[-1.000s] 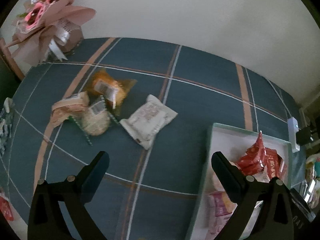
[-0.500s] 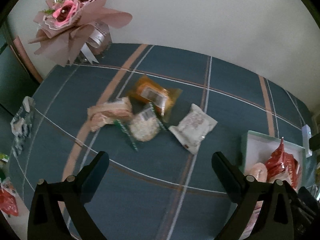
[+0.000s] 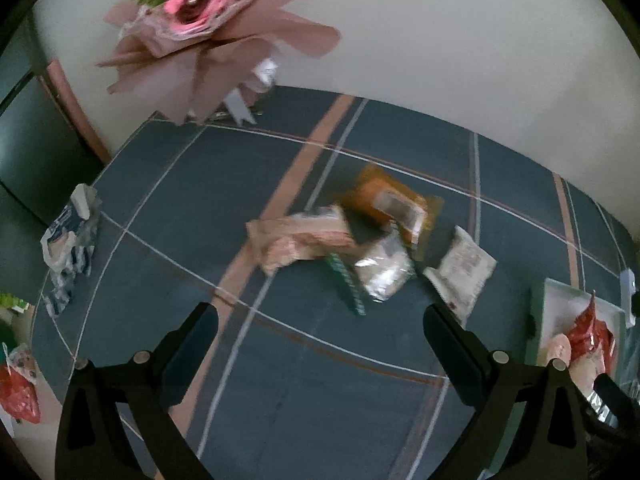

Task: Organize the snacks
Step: 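Withdraw both tools from the tray back over the snack pile, then grasp the white pillow pack with the right tool while the left tool grasps the barcode bread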

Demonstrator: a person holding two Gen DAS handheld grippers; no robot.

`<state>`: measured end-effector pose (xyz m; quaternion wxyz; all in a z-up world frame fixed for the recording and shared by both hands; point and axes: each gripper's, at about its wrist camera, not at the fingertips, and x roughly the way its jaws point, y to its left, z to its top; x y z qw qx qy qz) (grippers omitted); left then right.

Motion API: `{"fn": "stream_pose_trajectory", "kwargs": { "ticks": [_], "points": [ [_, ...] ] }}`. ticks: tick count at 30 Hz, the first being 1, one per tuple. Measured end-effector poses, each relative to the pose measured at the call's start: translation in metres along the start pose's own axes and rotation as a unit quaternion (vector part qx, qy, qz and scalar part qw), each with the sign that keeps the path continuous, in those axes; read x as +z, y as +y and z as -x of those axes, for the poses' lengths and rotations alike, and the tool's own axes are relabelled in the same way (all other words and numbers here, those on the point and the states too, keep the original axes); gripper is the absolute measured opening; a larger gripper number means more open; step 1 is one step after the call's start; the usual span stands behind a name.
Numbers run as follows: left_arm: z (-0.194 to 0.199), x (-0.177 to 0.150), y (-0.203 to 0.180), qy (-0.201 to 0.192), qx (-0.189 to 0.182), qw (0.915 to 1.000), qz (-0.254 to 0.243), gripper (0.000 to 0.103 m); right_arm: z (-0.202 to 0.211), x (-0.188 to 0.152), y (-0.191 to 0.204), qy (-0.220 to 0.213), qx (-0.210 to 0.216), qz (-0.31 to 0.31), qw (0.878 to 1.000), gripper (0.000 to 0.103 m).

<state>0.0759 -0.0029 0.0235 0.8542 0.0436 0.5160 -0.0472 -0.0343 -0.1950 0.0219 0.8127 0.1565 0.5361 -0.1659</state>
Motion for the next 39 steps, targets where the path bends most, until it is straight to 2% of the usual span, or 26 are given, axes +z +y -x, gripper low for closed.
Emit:
{"fn": "stream_pose_trajectory", "kwargs": {
  "ticks": [6, 11, 16, 23, 32, 39],
  "points": [
    [-0.010, 0.004, 0.038, 0.008, 0.000, 0.9988, 0.049, 0.102, -0.007, -0.001, 0.033, 0.005, 0.019, 0.027, 0.999, 0.103],
    [-0.019, 0.008, 0.050, 0.016, -0.008, 0.9976, 0.067, 0.102, -0.017, 0.004, 0.043, 0.009, 0.027, 0.024, 0.999, 0.103],
    [-0.026, 0.017, 0.046, 0.013, -0.025, 0.9978, 0.061, 0.102, -0.024, 0.013, 0.048, 0.005, 0.024, 0.026, 0.999, 0.103],
    [-0.060, 0.041, 0.039, 0.042, -0.031, 0.9982, 0.029, 0.102, -0.045, 0.038, 0.052, 0.012, 0.027, 0.012, 0.999, 0.103],
    [-0.096, 0.068, 0.056, 0.073, -0.055, 0.9942, 0.055, 0.102, -0.086, 0.068, 0.064, 0.043, 0.020, 0.003, 0.999, 0.091],
    [-0.114, 0.074, 0.043, 0.094, -0.067, 0.9928, 0.034, 0.102, -0.114, 0.081, 0.077, 0.063, -0.004, 0.013, 0.998, 0.082]
  ]
}}
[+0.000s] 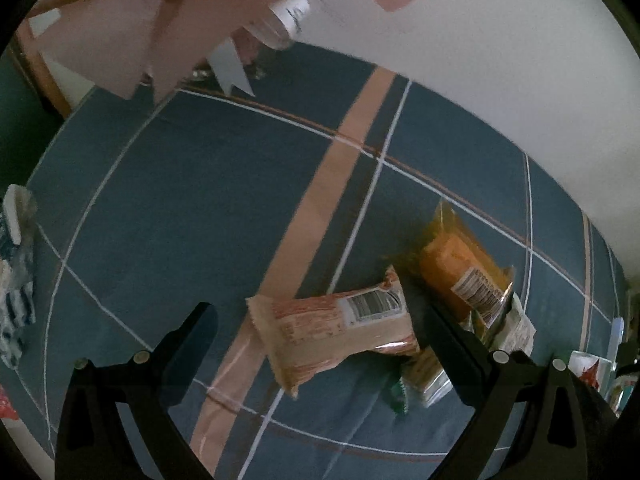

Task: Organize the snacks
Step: 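Grasp the white pillow pack with the right tool while the left tool grasps the barcode bread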

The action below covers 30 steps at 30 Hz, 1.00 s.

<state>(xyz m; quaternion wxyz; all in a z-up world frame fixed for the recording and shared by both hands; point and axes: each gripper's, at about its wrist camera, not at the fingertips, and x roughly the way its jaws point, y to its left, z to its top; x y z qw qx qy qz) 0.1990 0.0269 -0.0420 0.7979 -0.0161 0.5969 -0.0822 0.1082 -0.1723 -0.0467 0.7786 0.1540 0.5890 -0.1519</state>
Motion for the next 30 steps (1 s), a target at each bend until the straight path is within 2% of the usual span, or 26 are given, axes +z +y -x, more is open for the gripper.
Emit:
{"fn": "stream_pose_trajectory", "kwargs": {
  "ticks": [8, 15, 20, 23, 26, 30],
  "points": [
    [-0.025, 0.004, -0.010, 0.023, 0.012, 0.9996, -0.010, 0.102, -0.024, 0.008, 0.004, 0.022, -0.020, 0.004, 1.000, 0.078],
    [-0.042, 0.004, -0.010, 0.048, 0.008, 0.9988, -0.001, 0.102, -0.032, 0.013, 0.003, 0.027, -0.030, 0.002, 0.999, 0.060],
    [-0.042, 0.007, -0.010, 0.047, 0.007, 0.9989, 0.004, 0.102, -0.033, 0.015, 0.003, 0.028, -0.026, 0.002, 0.999, 0.056],
    [-0.035, 0.002, -0.011, 0.038, 0.008, 0.9992, -0.002, 0.096, -0.031, 0.009, -0.003, 0.029, -0.023, 0.001, 0.999, 0.056],
    [-0.026, -0.005, -0.019, 0.026, 0.004, 0.9996, -0.007, 0.078, -0.025, -0.007, -0.013, 0.029, -0.019, -0.001, 0.999, 0.055],
    [-0.022, -0.010, -0.020, 0.028, 0.004, 0.9996, -0.002, 0.073, -0.019, -0.016, -0.019, 0.029, -0.012, -0.004, 0.999, 0.055]
  ]
}}
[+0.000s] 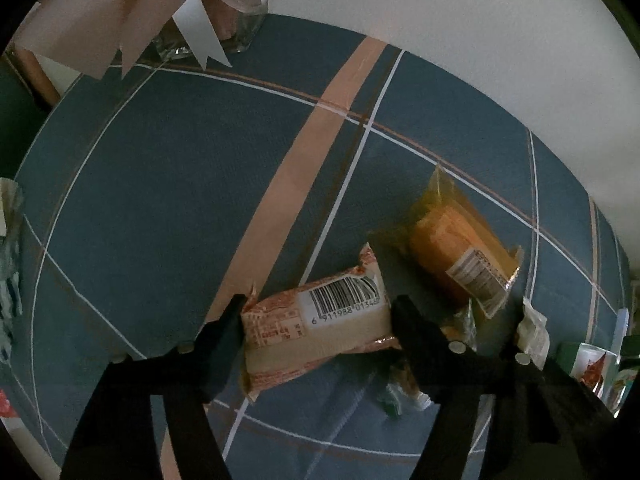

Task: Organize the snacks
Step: 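Grasp the white pillow pack with the right tool while the left tool grasps the barcode bread, then carry both packs over the tray and open both tools to release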

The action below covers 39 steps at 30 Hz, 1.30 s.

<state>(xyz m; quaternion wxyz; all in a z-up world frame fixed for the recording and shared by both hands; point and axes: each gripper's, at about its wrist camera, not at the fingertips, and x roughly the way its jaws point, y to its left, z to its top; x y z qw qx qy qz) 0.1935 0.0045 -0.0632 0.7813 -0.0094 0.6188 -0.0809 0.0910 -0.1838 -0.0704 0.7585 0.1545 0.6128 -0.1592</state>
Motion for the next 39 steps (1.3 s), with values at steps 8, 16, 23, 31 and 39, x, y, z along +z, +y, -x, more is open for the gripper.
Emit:
{"fn": "stream_pose_trajectory", "kwargs": {
  "ticks": [8, 16, 23, 31, 39],
  "points": [
    [0.013, -0.021, 0.010, -0.010, -0.021, 0.9991, 0.034, 0.069, 0.024, -0.020, -0.010, -0.011, 0.017, 0.000, 1.000, 0.055],
    [0.054, -0.046, 0.008, -0.053, -0.041, 0.9958, 0.062, 0.069, 0.052, -0.049, -0.007, -0.034, 0.025, -0.003, 0.999, 0.055],
    [0.096, -0.068, -0.024, -0.088, -0.055, 0.9934, 0.049, 0.069, 0.080, -0.061, -0.009, -0.058, 0.019, -0.002, 0.998, 0.055],
    [0.124, -0.093, -0.059, -0.110, -0.064, 0.9915, 0.028, 0.069, 0.118, -0.077, -0.037, -0.085, 0.013, -0.013, 0.996, 0.055],
    [0.143, -0.110, -0.104, -0.125, -0.087, 0.9883, -0.006, 0.069, 0.140, -0.087, -0.076, -0.099, 0.007, -0.049, 0.994, 0.056]
  ]
}}
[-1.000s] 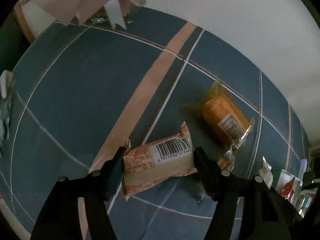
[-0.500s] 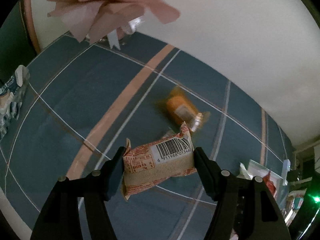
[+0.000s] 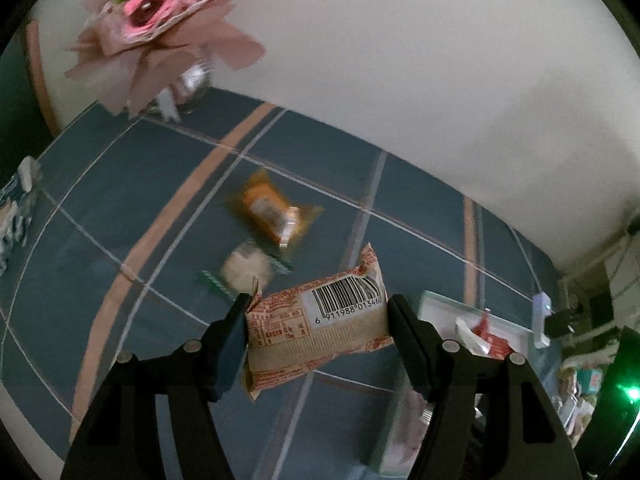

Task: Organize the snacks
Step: 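Carry both packs over the tray and open both tools to release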

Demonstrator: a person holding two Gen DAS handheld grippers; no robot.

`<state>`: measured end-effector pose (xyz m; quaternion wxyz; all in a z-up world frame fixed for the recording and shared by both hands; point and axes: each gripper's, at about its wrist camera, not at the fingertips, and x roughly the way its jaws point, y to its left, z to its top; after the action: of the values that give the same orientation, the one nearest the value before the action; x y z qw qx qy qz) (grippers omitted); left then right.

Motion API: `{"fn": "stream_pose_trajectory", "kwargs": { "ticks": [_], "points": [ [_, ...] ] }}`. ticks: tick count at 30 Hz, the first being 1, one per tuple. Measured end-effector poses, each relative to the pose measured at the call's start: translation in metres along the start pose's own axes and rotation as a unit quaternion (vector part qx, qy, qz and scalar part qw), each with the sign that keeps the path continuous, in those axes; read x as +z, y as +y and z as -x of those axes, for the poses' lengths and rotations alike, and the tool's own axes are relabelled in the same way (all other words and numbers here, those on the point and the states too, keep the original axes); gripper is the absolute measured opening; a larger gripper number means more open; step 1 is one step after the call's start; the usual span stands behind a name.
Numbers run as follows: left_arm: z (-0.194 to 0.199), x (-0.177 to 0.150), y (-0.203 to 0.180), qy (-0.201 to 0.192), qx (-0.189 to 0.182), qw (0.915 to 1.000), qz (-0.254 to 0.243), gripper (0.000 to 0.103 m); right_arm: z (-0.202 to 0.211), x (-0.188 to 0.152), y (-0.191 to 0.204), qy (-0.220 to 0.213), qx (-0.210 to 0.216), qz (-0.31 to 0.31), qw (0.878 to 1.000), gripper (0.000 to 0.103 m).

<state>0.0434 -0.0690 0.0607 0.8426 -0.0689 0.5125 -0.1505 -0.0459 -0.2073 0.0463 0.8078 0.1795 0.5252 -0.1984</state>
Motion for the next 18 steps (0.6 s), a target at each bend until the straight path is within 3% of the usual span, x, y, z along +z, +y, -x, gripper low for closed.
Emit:
{"fn": "stream_pose_trajectory", "kwargs": {
  "ticks": [9, 18],
  "points": [
    [0.004, -0.017, -0.058, 0.000, -0.026, 0.9978, -0.061, 0.069, 0.015, 0.004, -0.063, -0.007, -0.014, -0.066, 0.998, 0.056],
    [-0.009, -0.044, -0.112, 0.021, -0.048, 0.9897, -0.134, 0.069, 0.022, 0.005, -0.128, -0.007, -0.038, -0.135, 0.990, 0.056]
  ]
}}
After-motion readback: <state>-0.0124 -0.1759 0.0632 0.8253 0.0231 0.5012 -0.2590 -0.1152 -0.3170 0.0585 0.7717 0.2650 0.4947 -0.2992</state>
